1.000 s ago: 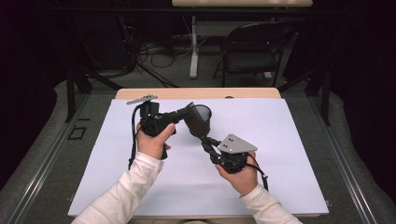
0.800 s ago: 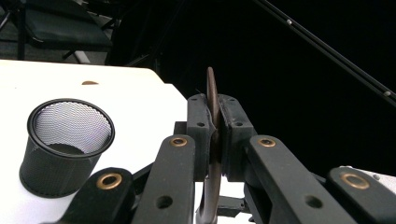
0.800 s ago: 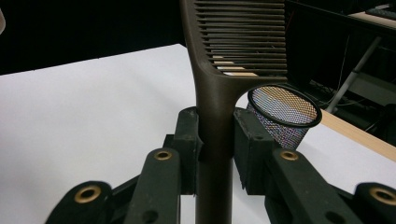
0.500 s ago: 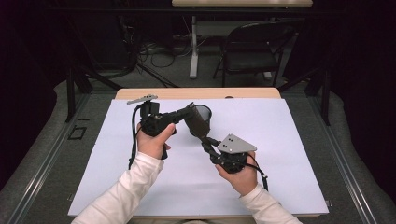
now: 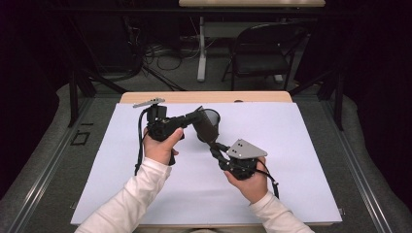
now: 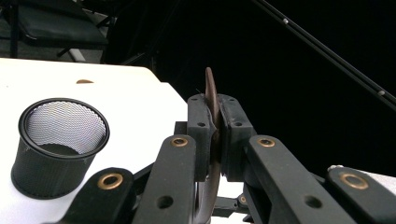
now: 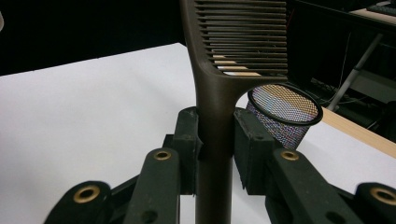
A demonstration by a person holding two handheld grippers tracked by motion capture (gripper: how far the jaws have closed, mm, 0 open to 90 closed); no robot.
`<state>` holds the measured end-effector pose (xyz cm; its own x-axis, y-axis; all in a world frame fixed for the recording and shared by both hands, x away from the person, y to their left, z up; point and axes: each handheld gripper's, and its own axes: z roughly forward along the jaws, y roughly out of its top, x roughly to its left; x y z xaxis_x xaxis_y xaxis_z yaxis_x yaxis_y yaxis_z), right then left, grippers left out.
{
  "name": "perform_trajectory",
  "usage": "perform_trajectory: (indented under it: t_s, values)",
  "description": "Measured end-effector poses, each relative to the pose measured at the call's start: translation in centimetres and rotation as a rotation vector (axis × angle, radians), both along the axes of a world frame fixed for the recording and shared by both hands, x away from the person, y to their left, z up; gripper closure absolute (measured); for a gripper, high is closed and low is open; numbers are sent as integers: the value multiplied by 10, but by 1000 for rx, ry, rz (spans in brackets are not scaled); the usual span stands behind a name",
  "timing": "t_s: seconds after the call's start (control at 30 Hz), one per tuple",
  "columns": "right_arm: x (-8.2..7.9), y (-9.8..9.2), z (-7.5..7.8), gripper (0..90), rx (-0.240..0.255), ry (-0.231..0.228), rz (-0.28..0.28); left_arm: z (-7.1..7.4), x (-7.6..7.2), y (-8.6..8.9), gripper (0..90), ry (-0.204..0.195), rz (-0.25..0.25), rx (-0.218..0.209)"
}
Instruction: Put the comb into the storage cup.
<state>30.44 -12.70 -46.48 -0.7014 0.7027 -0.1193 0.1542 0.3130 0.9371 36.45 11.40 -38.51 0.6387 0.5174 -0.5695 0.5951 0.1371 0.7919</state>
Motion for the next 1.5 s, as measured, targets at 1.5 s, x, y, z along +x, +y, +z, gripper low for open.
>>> perform_trajectory:
  t_s: [1.5]
  values:
    - [6,-5,1,479,49,24,-9,2,11,11,847,-3,74,-24]
